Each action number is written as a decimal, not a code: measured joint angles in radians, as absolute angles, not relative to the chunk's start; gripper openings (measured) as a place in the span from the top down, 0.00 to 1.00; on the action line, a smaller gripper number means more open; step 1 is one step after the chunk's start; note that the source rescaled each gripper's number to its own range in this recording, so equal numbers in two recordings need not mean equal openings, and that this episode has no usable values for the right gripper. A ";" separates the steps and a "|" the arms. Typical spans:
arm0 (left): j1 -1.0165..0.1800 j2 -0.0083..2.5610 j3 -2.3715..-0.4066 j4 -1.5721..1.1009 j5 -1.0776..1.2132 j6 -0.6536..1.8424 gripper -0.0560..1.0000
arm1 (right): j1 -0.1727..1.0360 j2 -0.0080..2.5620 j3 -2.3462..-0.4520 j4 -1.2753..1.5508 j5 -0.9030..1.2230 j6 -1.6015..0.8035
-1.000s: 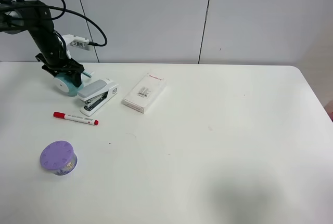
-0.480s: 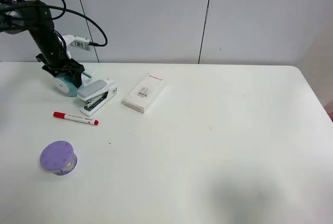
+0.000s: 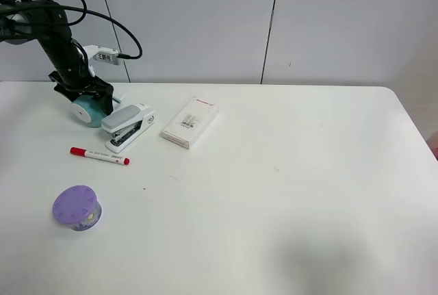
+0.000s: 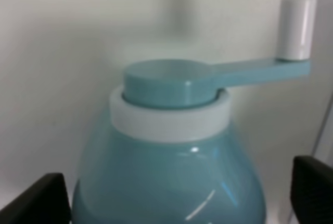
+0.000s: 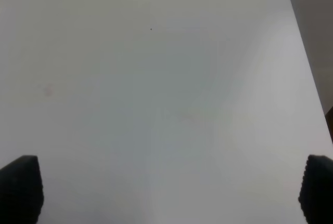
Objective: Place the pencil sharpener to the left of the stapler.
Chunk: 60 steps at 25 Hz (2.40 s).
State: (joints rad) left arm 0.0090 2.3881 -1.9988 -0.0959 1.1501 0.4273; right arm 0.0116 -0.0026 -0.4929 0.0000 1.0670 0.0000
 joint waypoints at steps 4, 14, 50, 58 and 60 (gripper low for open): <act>0.009 2.382 -2.000 -0.102 1.142 0.417 0.07 | 0.012 -0.003 -0.493 0.000 1.067 0.000; -0.003 2.190 -2.132 -0.132 1.181 0.362 0.01 | 0.012 -0.003 -0.493 0.000 1.067 0.000; 0.185 0.705 -1.059 0.028 1.141 0.243 0.01 | 0.012 -0.003 -0.493 0.000 1.067 0.000; 0.185 0.280 -0.717 -0.045 1.073 0.124 0.01 | 0.012 -0.003 -0.493 0.000 1.067 0.000; 0.185 0.198 -0.667 -0.045 1.072 0.123 0.01 | 0.012 -0.003 -0.493 0.000 1.067 0.000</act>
